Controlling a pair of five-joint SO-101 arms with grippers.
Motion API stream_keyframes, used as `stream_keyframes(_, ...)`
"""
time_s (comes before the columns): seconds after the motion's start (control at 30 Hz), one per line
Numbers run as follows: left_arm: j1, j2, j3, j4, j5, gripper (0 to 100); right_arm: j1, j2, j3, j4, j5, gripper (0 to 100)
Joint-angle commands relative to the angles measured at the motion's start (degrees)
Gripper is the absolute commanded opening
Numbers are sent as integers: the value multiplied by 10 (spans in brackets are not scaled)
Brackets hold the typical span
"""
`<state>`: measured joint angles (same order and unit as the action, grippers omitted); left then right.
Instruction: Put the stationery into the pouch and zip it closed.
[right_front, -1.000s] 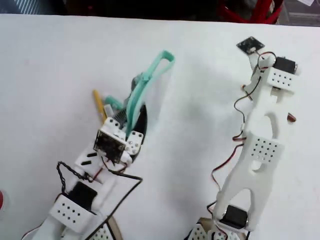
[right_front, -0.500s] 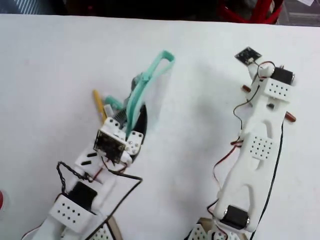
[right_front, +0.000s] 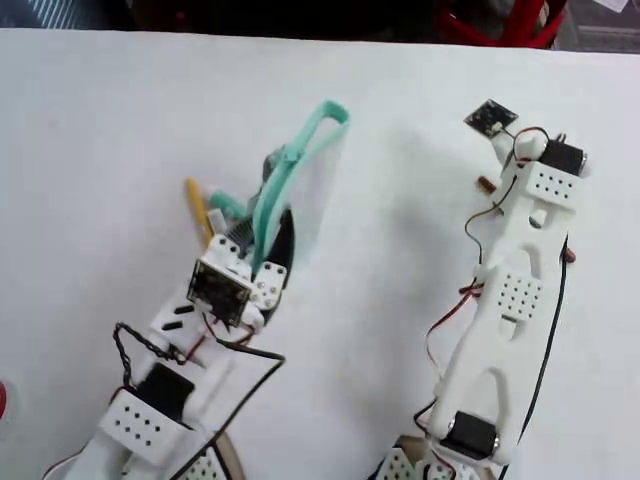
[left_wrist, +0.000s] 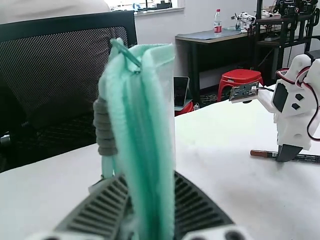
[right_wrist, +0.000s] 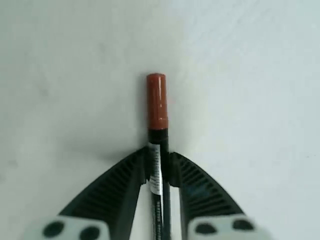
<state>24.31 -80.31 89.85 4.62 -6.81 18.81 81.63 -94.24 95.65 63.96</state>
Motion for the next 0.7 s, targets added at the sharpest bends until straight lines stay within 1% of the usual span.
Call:
stream_keyframes(0.0,0,-6,-3,-17,-3,24,-4,-37,-14,29,0,19)
stream_keyframes(0.2,0,-6,-3,-17,-3,24,-15,-148,-10,31,-111,17)
stream_keyframes(0.33,0,-6,-3,-17,-3,24,-25,-227,-8,33,-172,17)
stream_keyframes(0.4,0,-6,-3,-17,-3,24,-28,-270,16,35,-194,17)
stream_keyframes(0.47,0,-6,-3,-17,-3,24,-30,-324,70,35,-209,17)
stream_keyframes(0.53,0,-6,-3,-17,-3,24,-38,-387,156,35,-213,17)
stream_keyframes(0.67,0,-6,-3,-17,-3,24,-73,-547,367,33,-215,18)
